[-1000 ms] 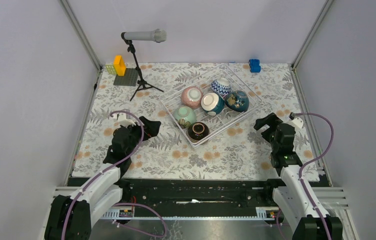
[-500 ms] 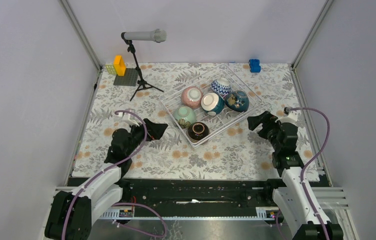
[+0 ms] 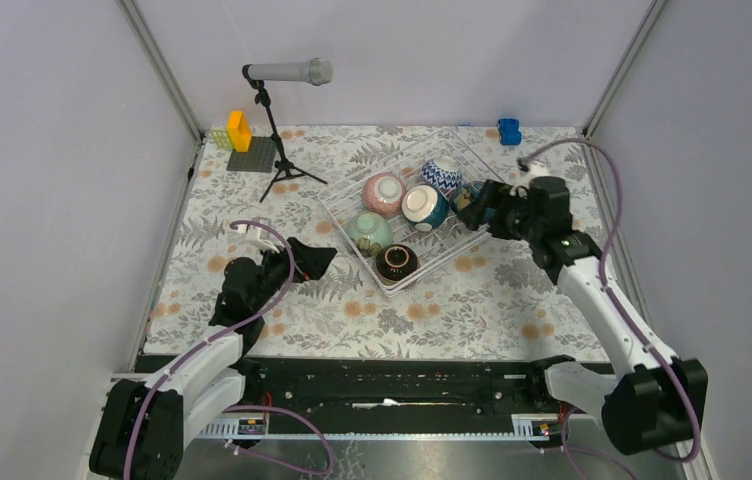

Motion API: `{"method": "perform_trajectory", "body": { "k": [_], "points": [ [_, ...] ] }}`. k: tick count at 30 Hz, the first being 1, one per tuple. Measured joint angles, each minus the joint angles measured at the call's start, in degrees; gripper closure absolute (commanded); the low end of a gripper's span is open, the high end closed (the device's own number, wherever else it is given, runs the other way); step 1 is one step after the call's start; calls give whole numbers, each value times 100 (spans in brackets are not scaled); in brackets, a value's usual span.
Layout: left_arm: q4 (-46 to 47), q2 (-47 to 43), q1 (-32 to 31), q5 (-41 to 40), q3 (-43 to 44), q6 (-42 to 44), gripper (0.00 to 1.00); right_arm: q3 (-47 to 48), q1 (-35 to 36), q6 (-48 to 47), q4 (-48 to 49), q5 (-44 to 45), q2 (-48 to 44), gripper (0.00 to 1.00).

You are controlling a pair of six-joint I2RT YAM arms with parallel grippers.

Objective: Unload the bowls from the dish rack

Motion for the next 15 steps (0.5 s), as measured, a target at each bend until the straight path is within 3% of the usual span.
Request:
{"method": "perform_trajectory", "body": {
  "k": [3,5,15],
  "points": [
    [37,92,-2,15,0,-2,1,483,625,-146,-275,-28,516,2],
    [42,133,-9,20,0,-2,1,704,955,-203,-391,-28,826,7],
    [83,389,-31,127,0,-46,2,1458,1945,-378,-841,170,2435,7]
  ]
}}
